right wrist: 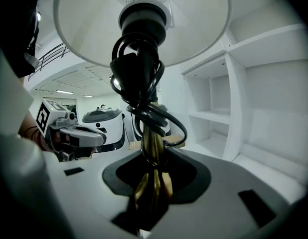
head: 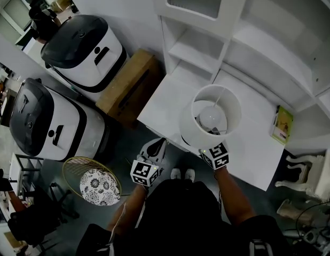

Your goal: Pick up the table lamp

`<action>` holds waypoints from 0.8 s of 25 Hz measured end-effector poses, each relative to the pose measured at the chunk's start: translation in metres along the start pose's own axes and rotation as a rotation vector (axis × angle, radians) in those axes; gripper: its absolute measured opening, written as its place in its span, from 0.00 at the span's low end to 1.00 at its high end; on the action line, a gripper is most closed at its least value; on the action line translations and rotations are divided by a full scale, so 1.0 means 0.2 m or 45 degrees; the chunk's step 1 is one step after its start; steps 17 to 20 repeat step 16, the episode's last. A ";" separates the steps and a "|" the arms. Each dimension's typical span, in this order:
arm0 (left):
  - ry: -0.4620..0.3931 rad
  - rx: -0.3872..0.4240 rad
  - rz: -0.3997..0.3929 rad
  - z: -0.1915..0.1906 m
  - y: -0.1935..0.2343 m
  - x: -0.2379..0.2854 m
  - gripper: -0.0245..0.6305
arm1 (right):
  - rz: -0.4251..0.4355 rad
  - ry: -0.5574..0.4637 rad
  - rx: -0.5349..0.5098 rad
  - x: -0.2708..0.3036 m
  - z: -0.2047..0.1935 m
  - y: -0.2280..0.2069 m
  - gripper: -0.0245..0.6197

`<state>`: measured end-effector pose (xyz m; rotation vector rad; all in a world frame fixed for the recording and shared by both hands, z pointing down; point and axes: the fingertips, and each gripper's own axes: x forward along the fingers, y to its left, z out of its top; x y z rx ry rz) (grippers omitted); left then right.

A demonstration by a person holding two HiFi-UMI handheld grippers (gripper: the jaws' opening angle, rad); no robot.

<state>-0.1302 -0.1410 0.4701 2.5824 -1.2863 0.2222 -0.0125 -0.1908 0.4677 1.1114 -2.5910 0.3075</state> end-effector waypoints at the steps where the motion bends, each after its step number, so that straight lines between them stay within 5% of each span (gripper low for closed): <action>1: 0.001 -0.002 -0.003 0.00 0.00 0.00 0.07 | 0.000 0.002 0.000 -0.01 0.00 0.01 0.24; 20: 0.009 0.005 -0.015 0.02 0.02 -0.05 0.07 | 0.034 0.021 -0.039 -0.08 -0.02 0.10 0.24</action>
